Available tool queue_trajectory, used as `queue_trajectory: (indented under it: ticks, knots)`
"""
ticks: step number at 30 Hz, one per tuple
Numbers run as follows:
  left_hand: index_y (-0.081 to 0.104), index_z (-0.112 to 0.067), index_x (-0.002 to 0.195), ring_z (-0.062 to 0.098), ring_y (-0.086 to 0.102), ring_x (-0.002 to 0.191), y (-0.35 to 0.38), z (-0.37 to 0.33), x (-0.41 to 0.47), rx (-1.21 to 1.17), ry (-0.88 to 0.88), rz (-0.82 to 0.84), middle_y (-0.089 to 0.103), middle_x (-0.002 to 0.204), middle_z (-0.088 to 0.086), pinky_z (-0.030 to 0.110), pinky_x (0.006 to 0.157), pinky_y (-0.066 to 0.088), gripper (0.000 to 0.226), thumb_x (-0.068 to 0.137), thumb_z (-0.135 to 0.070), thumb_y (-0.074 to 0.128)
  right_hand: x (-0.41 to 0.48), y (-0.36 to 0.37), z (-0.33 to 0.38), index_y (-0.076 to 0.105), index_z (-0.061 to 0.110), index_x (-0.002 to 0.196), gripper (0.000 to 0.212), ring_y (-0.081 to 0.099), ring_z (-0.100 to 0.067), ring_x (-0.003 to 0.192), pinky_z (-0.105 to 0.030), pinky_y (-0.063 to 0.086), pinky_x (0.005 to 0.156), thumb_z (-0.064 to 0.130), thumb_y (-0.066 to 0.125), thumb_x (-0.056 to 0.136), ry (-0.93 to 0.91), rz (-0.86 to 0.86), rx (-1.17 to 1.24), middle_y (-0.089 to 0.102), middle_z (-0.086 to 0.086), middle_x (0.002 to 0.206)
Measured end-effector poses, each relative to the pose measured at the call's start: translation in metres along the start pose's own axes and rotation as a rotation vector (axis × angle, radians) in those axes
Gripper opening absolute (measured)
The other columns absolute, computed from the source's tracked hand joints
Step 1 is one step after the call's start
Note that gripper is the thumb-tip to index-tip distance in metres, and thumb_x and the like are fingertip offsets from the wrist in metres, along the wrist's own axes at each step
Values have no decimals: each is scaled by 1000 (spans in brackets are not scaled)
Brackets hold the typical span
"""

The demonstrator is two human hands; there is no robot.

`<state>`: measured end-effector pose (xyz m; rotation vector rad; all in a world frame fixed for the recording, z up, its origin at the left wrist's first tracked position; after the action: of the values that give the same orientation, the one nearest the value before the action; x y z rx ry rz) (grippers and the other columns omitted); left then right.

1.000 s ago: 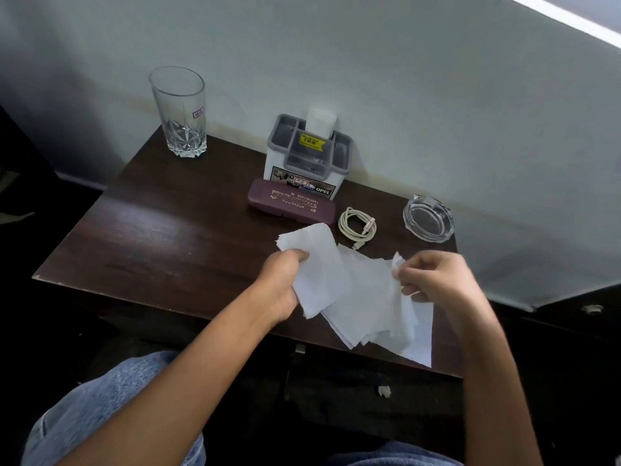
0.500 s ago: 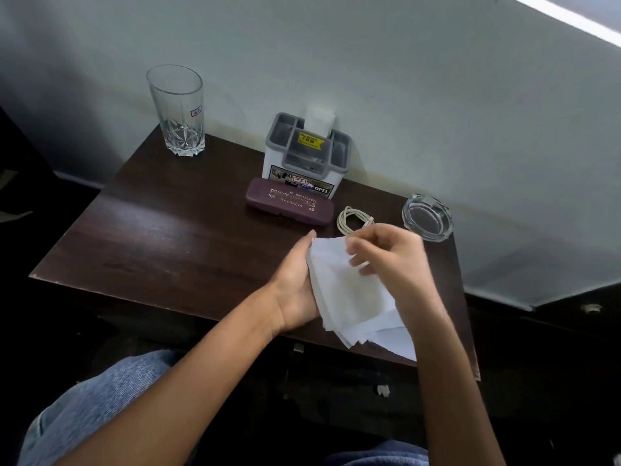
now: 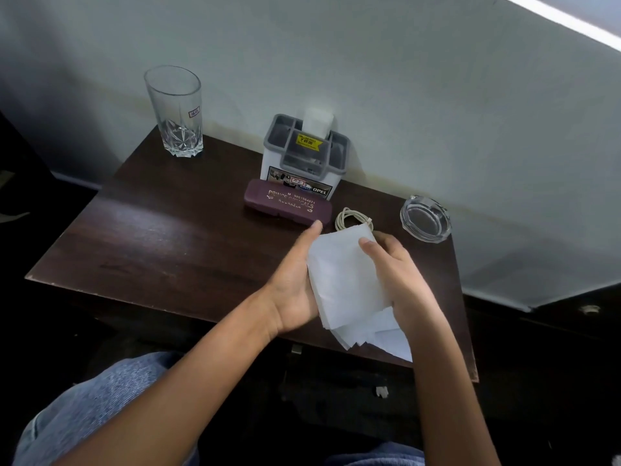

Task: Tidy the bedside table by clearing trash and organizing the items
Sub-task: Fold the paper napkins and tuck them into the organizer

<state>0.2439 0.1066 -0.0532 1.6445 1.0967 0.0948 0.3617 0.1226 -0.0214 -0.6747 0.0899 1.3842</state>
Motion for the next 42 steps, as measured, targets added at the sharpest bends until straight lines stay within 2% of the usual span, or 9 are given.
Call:
queue_trajectory:
  ticks: [3, 5, 9, 14, 18, 25, 32, 37, 42]
  knots:
    - [65, -9, 105, 24, 66, 90, -2, -2, -2, 166, 56, -83, 70, 101, 11, 37, 87, 50, 20, 88, -12, 55, 0, -13, 4, 45, 25, 132, 44, 58, -16, 99, -28, 46, 80, 33, 56, 90, -72, -73, -21, 60, -1, 116]
    - [62, -6, 107, 27, 65, 94, -7, -3, -2, 379, 105, -174, 68, 107, 15, 36, 88, 51, 24, 86, 3, 55, 0, -21, 7, 41, 26, 135, 51, 62, -21, 98, -33, 47, 84, 23, 60, 87, -174, -55, -15, 65, -3, 110]
    - [56, -15, 115, 26, 62, 105, -4, -3, -6, 676, 104, -98, 64, 117, 15, 38, 95, 48, 41, 83, 11, 55, -3, -19, 9, 40, 37, 130, 72, 61, -19, 96, -33, 48, 87, 9, 67, 69, -266, 180, -163, 66, -3, 107]
    - [52, -31, 115, 19, 57, 112, -1, 6, -8, 900, -42, 51, 61, 120, 7, 28, 94, 45, 47, 83, 4, 58, -11, -5, 4, 58, 25, 114, 56, 56, -29, 73, -44, 46, 72, -10, 63, 70, -215, 423, -285, 63, -19, 80]
    - [58, -17, 119, 22, 63, 107, -7, 1, -8, 889, -51, 60, 67, 114, 7, 36, 95, 49, 42, 79, -6, 68, -9, -14, 12, 65, 15, 103, 45, 59, -29, 74, -41, 46, 73, -17, 59, 72, -237, 304, -141, 64, -27, 84]
    - [61, -14, 103, 15, 68, 81, -25, -27, -5, 649, 201, -275, 69, 103, 6, 26, 59, 58, 26, 79, -5, 70, 0, -37, 1, 64, 8, 103, 40, 67, -36, 88, -57, 50, 86, -16, 61, 71, -83, 71, 204, 72, -15, 94]
    - [64, -17, 94, 13, 65, 78, -22, -34, -7, 646, 357, -347, 67, 91, 2, 27, 67, 57, 18, 83, -3, 66, 3, -36, -3, 67, 4, 89, 26, 65, -34, 89, -50, 52, 88, -15, 59, 74, -52, 89, 281, 69, -21, 97]
    - [68, -17, 74, 7, 59, 68, -20, -36, -7, 611, 343, -326, 70, 81, -3, 18, 56, 52, 29, 88, 3, 53, 4, -36, -1, 67, 10, 58, 38, 52, -24, 69, -32, 41, 62, -17, 48, 77, -115, 33, 277, 64, -6, 66]
    - [65, -15, 72, 10, 55, 69, -17, -38, -9, 666, 411, -360, 65, 84, -4, 14, 50, 50, 37, 93, 2, 41, 1, -35, 3, 68, 7, 67, 36, 58, -25, 81, -33, 52, 63, -15, 43, 80, -175, -63, 201, 67, -12, 86]
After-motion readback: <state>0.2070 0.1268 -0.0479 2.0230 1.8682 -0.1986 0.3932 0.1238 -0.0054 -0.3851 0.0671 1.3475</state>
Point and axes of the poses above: each hand's wrist, its own x-axis towards the middle knuckle, its own y-axis out of the palm, z = x × y, the point moved 5 cm from there along x, towards the middle knuckle
